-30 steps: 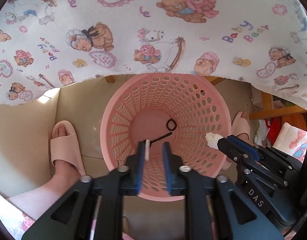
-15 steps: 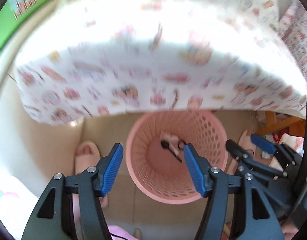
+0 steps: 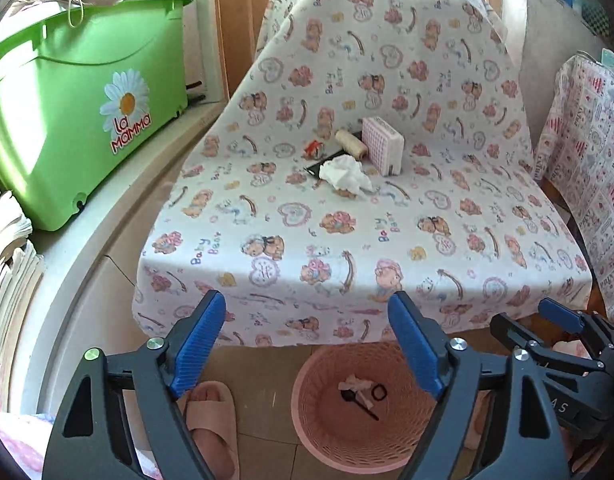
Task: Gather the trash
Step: 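Raise both grippers back toward the remaining items on the chair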
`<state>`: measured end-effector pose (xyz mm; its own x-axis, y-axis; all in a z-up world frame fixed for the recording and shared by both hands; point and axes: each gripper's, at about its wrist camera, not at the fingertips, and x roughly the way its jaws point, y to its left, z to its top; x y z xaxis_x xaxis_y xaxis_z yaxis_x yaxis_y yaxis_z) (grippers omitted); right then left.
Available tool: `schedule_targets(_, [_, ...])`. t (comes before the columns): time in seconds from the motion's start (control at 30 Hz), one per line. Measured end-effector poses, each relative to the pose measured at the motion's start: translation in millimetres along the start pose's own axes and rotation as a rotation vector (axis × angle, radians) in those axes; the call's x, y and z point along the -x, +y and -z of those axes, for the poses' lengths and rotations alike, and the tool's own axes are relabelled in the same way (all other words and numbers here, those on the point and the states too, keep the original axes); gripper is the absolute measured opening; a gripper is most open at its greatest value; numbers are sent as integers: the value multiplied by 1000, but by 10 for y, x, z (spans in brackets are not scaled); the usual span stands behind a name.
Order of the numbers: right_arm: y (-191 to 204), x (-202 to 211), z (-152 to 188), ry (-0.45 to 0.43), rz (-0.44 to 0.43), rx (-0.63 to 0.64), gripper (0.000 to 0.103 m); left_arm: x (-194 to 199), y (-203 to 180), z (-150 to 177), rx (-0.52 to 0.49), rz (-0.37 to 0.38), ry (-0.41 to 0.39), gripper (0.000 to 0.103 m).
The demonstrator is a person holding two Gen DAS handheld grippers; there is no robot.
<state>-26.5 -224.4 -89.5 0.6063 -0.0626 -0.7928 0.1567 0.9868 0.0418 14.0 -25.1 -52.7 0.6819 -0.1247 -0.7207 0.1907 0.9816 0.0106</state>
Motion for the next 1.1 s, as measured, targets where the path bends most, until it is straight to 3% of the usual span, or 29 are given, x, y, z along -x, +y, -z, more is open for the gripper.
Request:
schedule_targets(0.17, [-37, 195, -139, -90, 1, -21, 83, 206, 50, -56, -5, -31, -21, 92])
schedule_targets(0.27, [-67, 392, -230, -140, -20, -22, 85, 353, 46, -152, -27, -45, -58, 102])
schedule_targets(0.53, [-154, 802, -779, -245, -38, 52, 89, 503, -28, -735, -63, -24, -131, 102])
schedule_targets(0.73, [-219, 901, -1277, -329, -17, 100, 92, 405, 81, -1209, -17, -24, -200, 102])
schedule_targets(0.9, [-259, 757, -1529, -352, 12, 109, 99, 56, 202, -1311, 21, -24, -146, 102])
schedule_targets(1.1, [-332, 351, -1442, -333, 21, 81, 101, -495, 423, -1028, 83, -44, -31, 102])
